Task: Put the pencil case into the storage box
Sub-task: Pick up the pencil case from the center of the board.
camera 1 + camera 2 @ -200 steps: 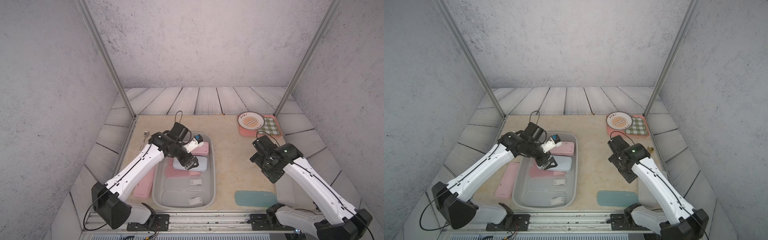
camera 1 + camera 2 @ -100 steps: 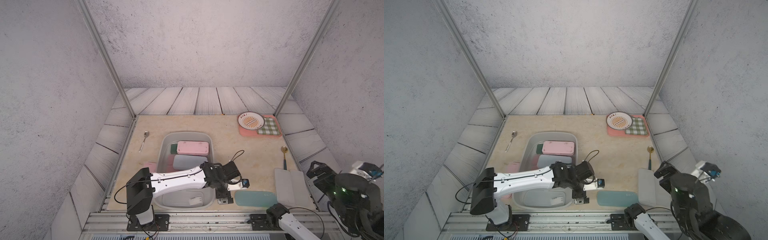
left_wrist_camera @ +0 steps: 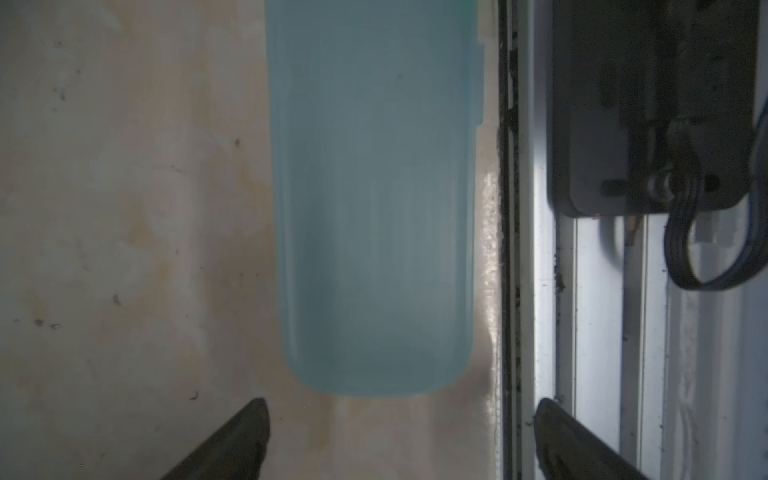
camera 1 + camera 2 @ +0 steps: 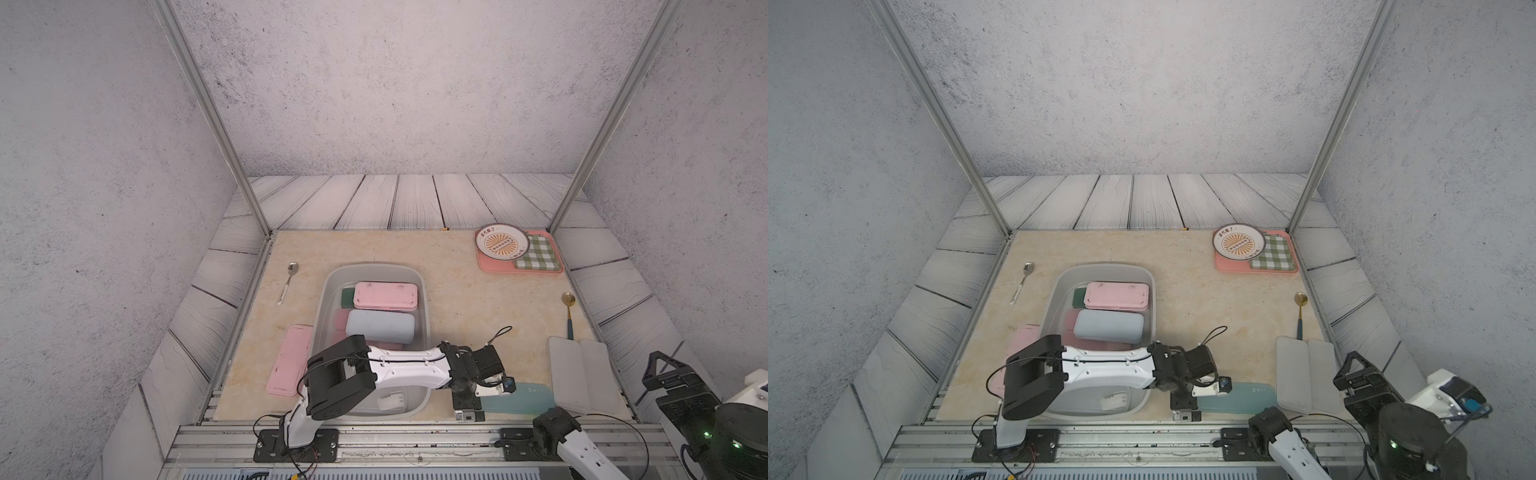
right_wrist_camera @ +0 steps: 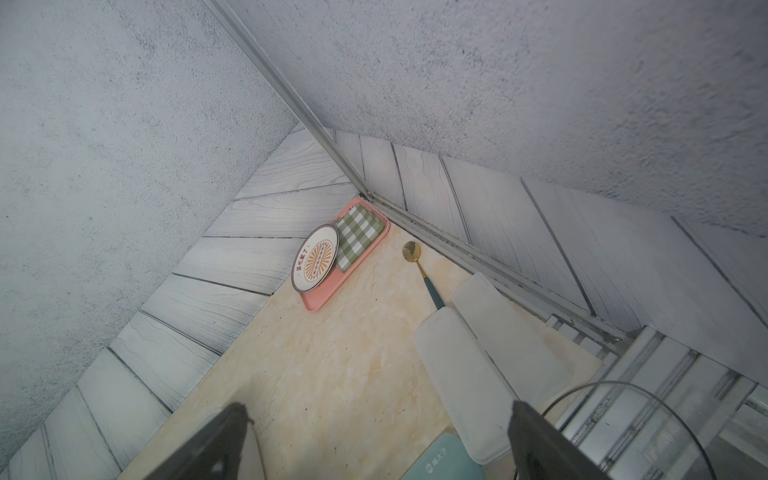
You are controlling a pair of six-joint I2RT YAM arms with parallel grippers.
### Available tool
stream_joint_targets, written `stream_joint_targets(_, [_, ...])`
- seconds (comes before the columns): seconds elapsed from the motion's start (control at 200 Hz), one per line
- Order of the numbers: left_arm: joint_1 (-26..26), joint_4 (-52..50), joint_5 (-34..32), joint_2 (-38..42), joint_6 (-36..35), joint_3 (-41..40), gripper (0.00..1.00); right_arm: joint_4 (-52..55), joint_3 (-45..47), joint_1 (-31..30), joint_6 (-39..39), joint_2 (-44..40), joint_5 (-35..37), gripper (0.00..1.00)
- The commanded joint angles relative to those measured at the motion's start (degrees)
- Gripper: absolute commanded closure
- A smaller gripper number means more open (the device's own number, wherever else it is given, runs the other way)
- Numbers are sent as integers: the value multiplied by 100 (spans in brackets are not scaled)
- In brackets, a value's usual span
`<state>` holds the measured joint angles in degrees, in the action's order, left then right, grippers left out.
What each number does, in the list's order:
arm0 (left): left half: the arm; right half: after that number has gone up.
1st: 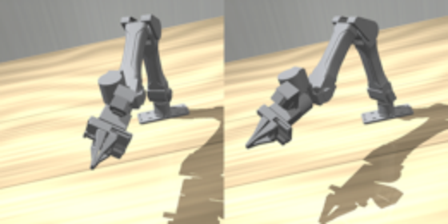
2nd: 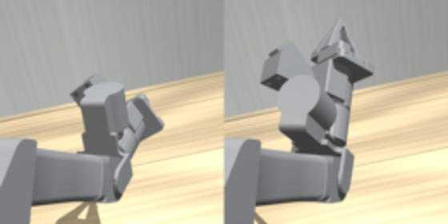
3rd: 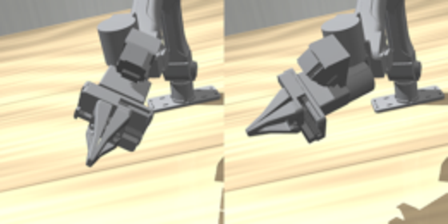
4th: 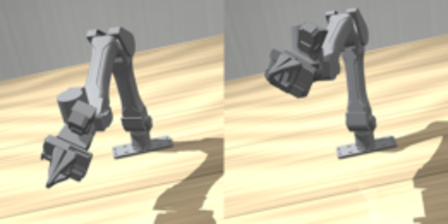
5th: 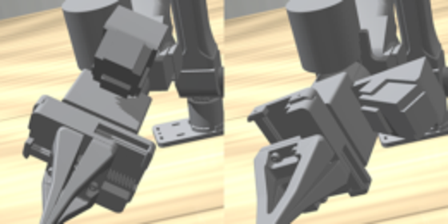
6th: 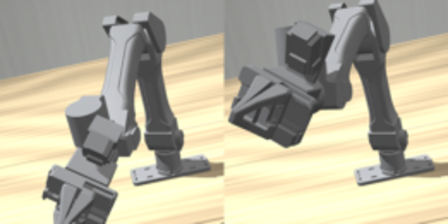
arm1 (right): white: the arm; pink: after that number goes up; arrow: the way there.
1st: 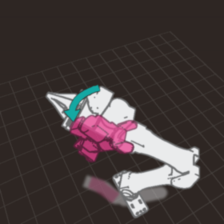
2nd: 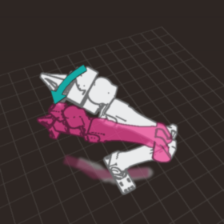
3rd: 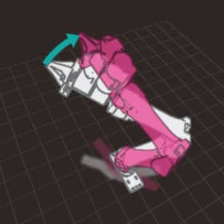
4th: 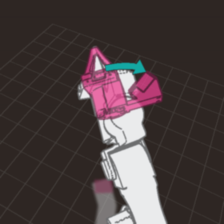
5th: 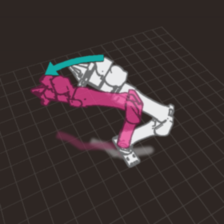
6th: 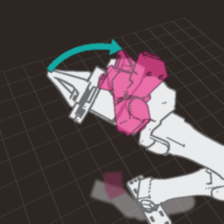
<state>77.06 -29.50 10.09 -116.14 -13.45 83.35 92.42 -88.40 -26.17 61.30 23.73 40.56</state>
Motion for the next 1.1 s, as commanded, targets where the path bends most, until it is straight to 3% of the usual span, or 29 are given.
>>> stream_joint_targets(0.0, [38,-1,229,-207,264,333,0,-94,194,0,32,-27,-337,1])
stream_joint_targets(0.42, [-59,-158,256,-938,645,1067,4,-728,749,-2,30,-71,-888,1])
stream_joint_targets(0.646, [-52,-22,608,-1245,717,1206,5,-822,869,7,-20,-89,-913,1])
stream_joint_targets(1.096, [-37,-379,301,-2002,715,2157,10,-763,946,0,-65,-149,-1041,1])
